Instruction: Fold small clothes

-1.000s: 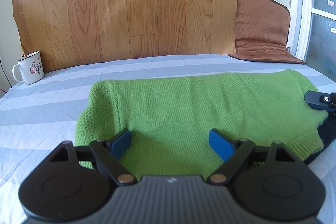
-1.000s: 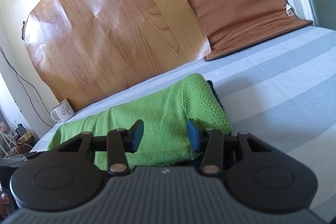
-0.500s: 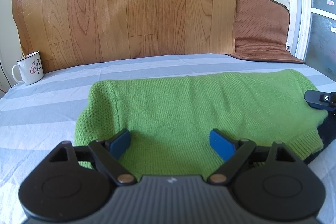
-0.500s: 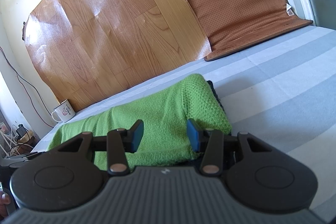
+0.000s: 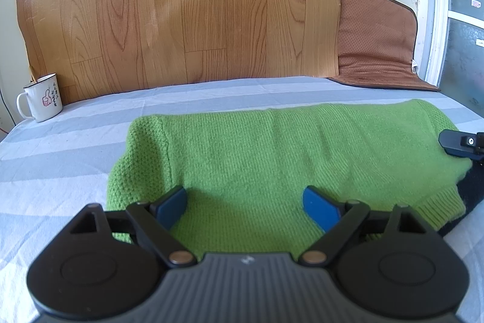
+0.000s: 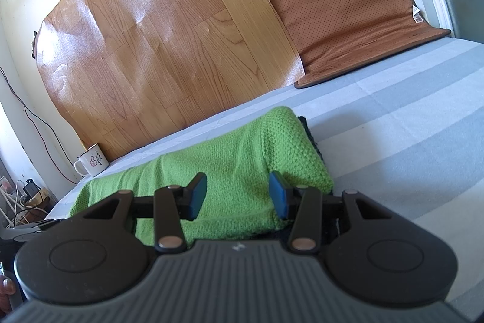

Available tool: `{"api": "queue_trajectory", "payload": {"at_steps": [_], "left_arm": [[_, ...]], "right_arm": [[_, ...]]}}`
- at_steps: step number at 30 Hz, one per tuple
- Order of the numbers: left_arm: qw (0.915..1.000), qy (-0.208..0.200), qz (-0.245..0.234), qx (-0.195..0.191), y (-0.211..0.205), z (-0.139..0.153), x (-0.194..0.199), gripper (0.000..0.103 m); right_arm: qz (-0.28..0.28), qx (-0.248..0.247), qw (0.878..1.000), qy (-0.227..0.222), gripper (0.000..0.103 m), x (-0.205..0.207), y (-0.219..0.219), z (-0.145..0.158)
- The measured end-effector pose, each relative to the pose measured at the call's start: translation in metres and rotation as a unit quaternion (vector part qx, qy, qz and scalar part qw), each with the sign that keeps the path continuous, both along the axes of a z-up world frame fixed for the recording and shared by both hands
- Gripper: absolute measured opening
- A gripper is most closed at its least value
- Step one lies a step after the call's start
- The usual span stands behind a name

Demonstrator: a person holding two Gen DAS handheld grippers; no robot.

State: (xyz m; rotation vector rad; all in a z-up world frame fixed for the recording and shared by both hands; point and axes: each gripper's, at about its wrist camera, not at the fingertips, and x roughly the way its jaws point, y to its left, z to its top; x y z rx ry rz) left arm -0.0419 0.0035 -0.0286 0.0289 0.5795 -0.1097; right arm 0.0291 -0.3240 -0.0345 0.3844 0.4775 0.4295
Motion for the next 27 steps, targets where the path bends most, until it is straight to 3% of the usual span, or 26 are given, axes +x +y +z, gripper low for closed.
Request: {"api": "queue_trajectory", "payload": {"at_steps": [27], "left_arm": [[0.9999, 0.011, -0.009, -0.005, 0.0014, -0.0019, 0.0033, 0.095]], "right_arm": [[0.001, 0.000, 1.000, -0.001, 0.049, 0.0002, 0.0002, -0.0009]]}}
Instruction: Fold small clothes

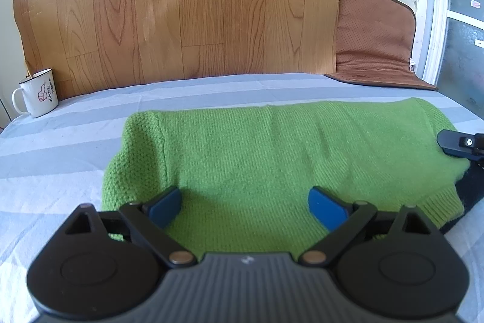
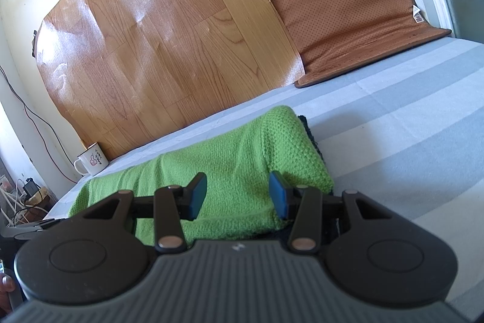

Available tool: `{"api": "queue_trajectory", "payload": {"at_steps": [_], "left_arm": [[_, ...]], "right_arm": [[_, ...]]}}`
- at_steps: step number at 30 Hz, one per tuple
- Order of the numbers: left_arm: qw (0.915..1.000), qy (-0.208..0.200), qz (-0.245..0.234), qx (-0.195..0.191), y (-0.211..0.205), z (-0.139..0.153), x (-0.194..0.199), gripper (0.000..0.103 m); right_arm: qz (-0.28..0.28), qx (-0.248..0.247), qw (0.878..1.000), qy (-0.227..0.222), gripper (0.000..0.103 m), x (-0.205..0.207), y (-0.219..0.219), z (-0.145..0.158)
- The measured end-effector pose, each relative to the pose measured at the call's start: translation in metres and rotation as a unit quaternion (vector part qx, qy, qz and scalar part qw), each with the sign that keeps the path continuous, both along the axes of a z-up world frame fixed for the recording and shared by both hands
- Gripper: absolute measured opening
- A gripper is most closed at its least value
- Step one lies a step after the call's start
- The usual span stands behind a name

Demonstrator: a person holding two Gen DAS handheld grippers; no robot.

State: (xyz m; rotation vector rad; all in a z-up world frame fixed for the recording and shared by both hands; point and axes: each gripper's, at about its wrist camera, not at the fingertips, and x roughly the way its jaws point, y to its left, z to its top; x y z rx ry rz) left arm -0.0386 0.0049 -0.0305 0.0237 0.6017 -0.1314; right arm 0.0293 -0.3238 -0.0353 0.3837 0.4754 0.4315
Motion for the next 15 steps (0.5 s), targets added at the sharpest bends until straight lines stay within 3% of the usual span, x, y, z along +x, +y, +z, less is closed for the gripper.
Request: {"api": "queue_trajectory", "payload": {"at_steps": [6, 15], "left_arm": [[0.9999, 0.003, -0.011, -0.007, 0.0015, -0.0003, 0.0001, 0.103], [0.9999, 0.005, -0.011, -0.006, 0.0007, 0.0002, 0.0004, 0.103]], "right_arm": [[0.000, 0.000, 1.000, 0.000, 0.049, -0.0001, 0.0001, -0.0003], [0.000, 0.000, 1.000, -0.001, 0.049, -0.0001, 0.0003, -0.0006]]}}
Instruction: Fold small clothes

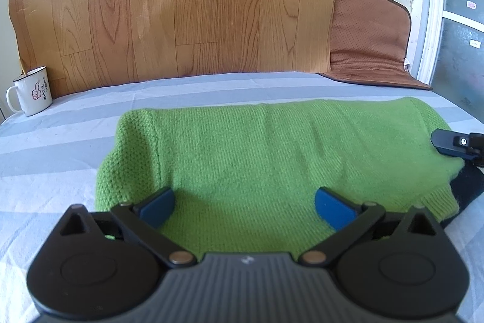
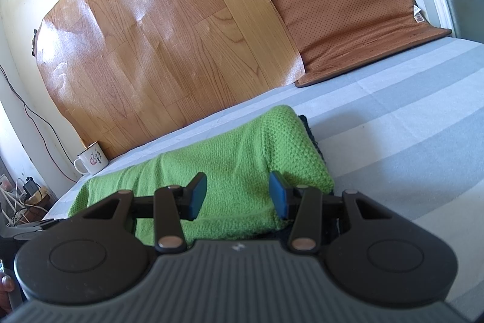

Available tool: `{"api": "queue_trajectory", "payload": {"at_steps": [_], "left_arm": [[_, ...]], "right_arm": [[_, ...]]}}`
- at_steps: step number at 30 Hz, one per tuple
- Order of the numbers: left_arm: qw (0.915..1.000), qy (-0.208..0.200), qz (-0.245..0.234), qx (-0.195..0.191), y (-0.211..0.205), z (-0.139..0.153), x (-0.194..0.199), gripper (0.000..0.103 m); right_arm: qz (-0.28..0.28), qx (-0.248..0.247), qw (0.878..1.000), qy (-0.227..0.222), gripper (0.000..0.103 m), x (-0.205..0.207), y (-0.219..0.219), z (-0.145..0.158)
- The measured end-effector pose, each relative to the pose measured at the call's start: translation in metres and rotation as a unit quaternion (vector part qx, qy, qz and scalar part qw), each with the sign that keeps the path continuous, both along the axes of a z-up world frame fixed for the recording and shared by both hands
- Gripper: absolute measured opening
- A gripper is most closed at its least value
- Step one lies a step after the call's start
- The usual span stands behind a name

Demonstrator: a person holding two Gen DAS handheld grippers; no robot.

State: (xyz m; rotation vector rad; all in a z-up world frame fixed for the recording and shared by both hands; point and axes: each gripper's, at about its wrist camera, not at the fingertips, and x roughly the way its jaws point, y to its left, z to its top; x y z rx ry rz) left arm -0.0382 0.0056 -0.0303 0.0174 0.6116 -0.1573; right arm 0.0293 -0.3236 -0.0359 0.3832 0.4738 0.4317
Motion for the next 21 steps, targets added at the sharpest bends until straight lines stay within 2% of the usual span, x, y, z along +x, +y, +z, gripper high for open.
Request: {"api": "queue_trajectory", "payload": {"at_steps": [21], "left_arm": [[1.0000, 0.005, -0.002, 0.001, -0.0004, 0.0005, 0.0006, 0.103]], "right_arm": [[0.001, 0.000, 1.000, -0.001, 0.049, 0.0003, -0.0001, -0.0004]]}}
